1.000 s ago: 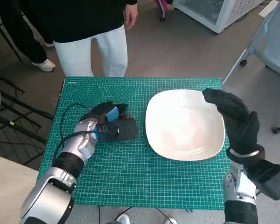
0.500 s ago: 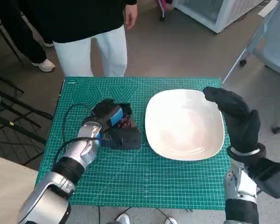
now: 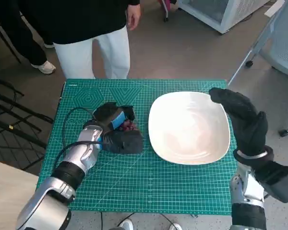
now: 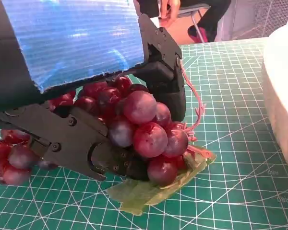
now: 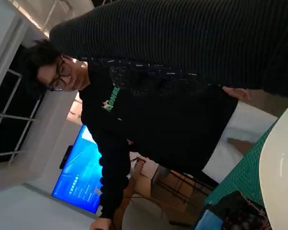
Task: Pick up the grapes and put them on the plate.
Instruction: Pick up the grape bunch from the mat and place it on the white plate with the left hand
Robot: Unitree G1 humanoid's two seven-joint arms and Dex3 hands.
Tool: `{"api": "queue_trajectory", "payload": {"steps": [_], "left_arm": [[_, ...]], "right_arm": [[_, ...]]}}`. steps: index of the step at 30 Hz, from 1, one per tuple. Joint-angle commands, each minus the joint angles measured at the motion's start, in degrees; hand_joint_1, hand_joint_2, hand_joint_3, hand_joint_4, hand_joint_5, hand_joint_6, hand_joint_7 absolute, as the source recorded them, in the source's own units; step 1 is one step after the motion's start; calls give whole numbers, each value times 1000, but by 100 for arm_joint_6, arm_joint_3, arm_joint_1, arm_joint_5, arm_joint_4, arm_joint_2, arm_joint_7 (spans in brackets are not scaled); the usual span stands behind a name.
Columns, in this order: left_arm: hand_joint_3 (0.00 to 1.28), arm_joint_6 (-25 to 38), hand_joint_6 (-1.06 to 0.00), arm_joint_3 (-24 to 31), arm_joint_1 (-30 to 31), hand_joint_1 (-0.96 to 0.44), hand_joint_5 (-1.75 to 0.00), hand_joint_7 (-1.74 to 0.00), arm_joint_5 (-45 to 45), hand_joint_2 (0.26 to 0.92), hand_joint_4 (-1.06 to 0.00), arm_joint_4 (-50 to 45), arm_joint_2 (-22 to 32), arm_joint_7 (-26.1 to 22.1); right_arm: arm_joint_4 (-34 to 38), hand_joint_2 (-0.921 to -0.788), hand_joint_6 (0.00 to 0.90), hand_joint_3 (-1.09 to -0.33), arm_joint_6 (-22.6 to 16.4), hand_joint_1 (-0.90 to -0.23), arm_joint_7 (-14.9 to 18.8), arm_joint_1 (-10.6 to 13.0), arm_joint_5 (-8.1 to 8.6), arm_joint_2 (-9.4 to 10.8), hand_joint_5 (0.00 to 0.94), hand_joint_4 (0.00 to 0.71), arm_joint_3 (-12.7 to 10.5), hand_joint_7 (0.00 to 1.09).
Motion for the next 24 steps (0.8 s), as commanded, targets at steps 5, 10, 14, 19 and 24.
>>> {"api": "queue_trajectory", "payload": {"steps": [5,10,14,19,24], "left_arm": [[107,131,-561,1,147,1,-1195,-1236,21,920,-660,104,28,-34],[98,156,-570,30,137,1,-1194,-1216,-15,920,-673,88,36,-77],[91,165,-581,38,139,1,-1202,-1193,-8,920,-679,70,48,-81],[80,178,-594,29,129,1,-1194,-1177,28,920,-689,50,69,-76],[87,206,-590,50,147,1,-1197,-1189,30,920,-676,-59,111,-95]], "right_arm": [[79,-921,0,-676,13,-567,32,17,11,38,0,188,6,367],[67,-921,-1,-676,-3,-567,38,30,19,58,0,188,8,368],[56,-921,-1,-676,-11,-566,47,42,30,74,0,188,12,369],[54,-921,-1,-675,-26,-566,57,50,44,86,0,188,17,368],[66,-921,-1,-675,-49,-567,63,57,45,98,0,188,19,368]]}}
